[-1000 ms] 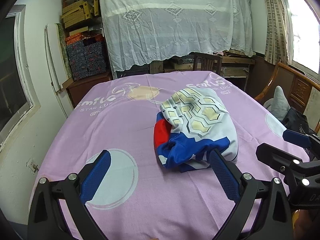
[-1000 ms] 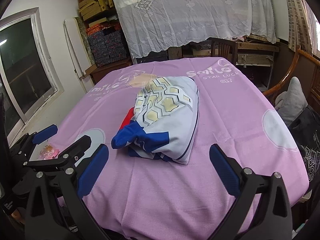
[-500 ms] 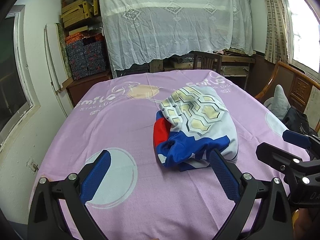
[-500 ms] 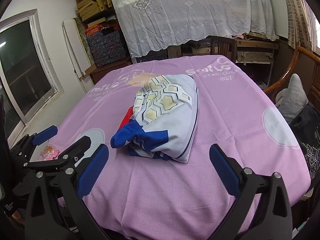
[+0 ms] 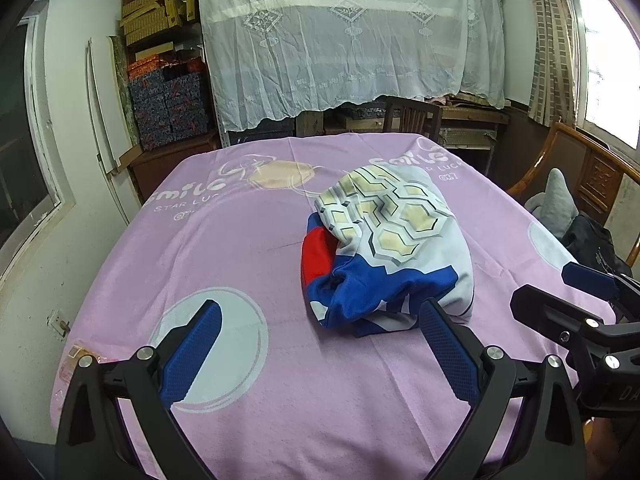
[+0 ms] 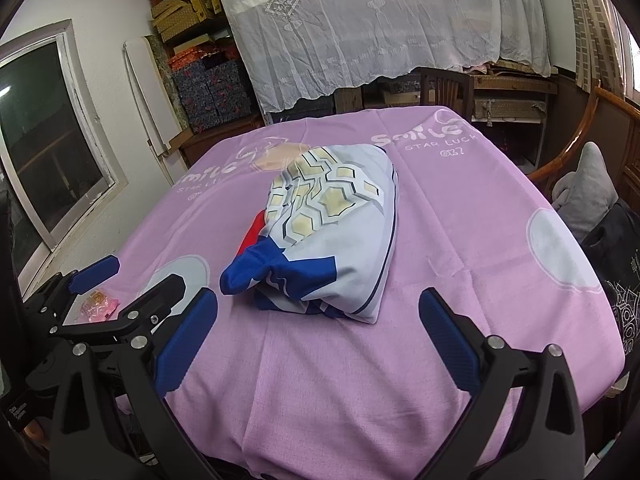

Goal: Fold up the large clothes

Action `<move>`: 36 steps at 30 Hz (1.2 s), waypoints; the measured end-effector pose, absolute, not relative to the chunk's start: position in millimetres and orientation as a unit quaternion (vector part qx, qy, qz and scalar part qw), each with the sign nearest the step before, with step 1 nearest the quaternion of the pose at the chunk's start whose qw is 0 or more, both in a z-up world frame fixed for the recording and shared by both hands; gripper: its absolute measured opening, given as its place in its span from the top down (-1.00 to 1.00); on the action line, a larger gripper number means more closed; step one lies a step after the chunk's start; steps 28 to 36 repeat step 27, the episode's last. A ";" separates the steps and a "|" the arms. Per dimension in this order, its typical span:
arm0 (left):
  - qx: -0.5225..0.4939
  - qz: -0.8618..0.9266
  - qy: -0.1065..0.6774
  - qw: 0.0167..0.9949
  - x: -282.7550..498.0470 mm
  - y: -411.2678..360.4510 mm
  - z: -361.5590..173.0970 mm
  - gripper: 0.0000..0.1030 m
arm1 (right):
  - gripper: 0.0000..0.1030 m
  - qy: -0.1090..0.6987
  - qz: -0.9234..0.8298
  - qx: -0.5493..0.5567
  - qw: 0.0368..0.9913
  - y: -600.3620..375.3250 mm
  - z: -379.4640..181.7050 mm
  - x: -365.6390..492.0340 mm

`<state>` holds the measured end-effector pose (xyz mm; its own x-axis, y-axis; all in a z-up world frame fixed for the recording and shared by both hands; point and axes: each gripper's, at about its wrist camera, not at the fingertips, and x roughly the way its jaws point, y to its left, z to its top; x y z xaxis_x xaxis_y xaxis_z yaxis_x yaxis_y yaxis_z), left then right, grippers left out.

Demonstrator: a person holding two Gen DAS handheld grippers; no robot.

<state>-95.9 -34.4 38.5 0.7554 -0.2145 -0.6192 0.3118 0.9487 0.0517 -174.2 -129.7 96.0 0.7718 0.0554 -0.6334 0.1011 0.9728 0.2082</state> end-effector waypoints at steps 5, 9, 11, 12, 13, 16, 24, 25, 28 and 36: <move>0.075 -0.143 0.323 0.933 -95.4 -35.2 36.7 -0.93 | -0.91 0.338 -0.012 0.117 0.934 -130.2 94.5 -173.7; 0.069 -0.146 0.328 0.931 -93.9 -35.7 33.8 -0.93 | -0.91 0.340 -0.010 0.119 0.933 -130.9 92.4 -172.9; 0.066 -0.146 0.329 0.931 -93.8 -35.5 33.4 -0.93 | -0.91 0.340 -0.009 0.119 0.933 -131.1 92.2 -173.1; 0.069 -0.144 0.327 0.931 -93.9 -35.4 33.4 -0.93 | -0.91 0.340 -0.009 0.118 0.933 -130.8 91.9 -173.0; 0.071 -0.142 0.325 0.932 -94.4 -35.5 33.4 -0.93 | -0.91 0.340 -0.009 0.119 0.933 -130.8 91.8 -172.9; 0.070 -0.142 0.325 0.932 -94.0 -35.7 33.8 -0.93 | -0.91 0.340 -0.010 0.120 0.933 -130.3 91.8 -172.7; 0.072 -0.140 0.328 0.931 -95.6 -38.7 36.3 -0.93 | -0.91 0.339 -0.011 0.120 0.933 -129.9 92.3 -172.5; 0.074 -0.141 0.328 0.931 -95.8 -39.6 36.4 -0.93 | -0.91 0.339 -0.011 0.119 0.933 -129.9 92.3 -172.4; 0.075 -0.141 0.329 0.931 -96.3 -40.9 36.3 -0.93 | -0.91 0.339 -0.012 0.119 0.933 -129.2 92.7 -172.0; 0.075 -0.141 0.329 0.931 -96.3 -40.9 36.3 -0.93 | -0.91 0.339 -0.012 0.119 0.933 -129.2 92.7 -172.0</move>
